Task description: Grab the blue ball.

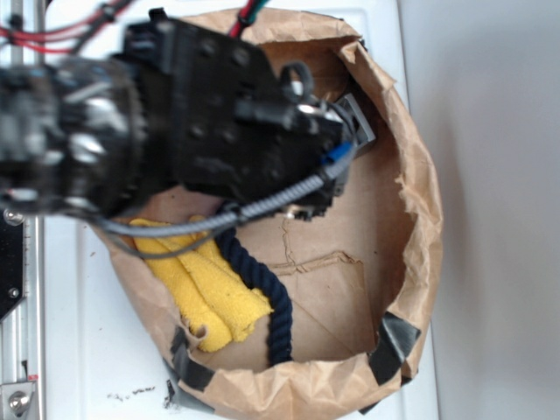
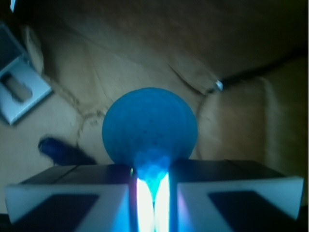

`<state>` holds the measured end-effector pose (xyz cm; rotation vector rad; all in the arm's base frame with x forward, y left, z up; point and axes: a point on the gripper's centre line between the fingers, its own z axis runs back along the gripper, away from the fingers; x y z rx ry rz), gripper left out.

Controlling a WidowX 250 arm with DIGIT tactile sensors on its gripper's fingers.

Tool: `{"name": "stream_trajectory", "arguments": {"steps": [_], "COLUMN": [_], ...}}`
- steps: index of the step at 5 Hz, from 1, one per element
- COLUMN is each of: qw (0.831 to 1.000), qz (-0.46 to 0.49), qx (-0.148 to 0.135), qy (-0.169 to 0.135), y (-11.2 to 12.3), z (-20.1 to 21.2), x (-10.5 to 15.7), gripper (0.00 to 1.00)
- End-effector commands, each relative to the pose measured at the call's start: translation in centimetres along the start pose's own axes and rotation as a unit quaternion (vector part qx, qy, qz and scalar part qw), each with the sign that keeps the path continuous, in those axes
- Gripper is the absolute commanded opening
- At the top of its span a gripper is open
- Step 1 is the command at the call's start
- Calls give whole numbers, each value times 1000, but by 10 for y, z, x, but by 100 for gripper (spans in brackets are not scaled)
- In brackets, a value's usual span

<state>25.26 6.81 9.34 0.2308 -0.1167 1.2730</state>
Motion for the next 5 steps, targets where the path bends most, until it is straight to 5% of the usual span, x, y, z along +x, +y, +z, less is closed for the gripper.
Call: {"name": "stream_trajectory", "arguments": {"steps": [1, 3, 5], "qw": [995, 977, 975], "qz": [-54, -180, -186], "qx": [-65, -86, -113], "qy": [44, 80, 35], "y": [17, 8, 12], "z": [71, 97, 106], "x": [-1, -25, -38], "gripper": [0, 0, 0]}}
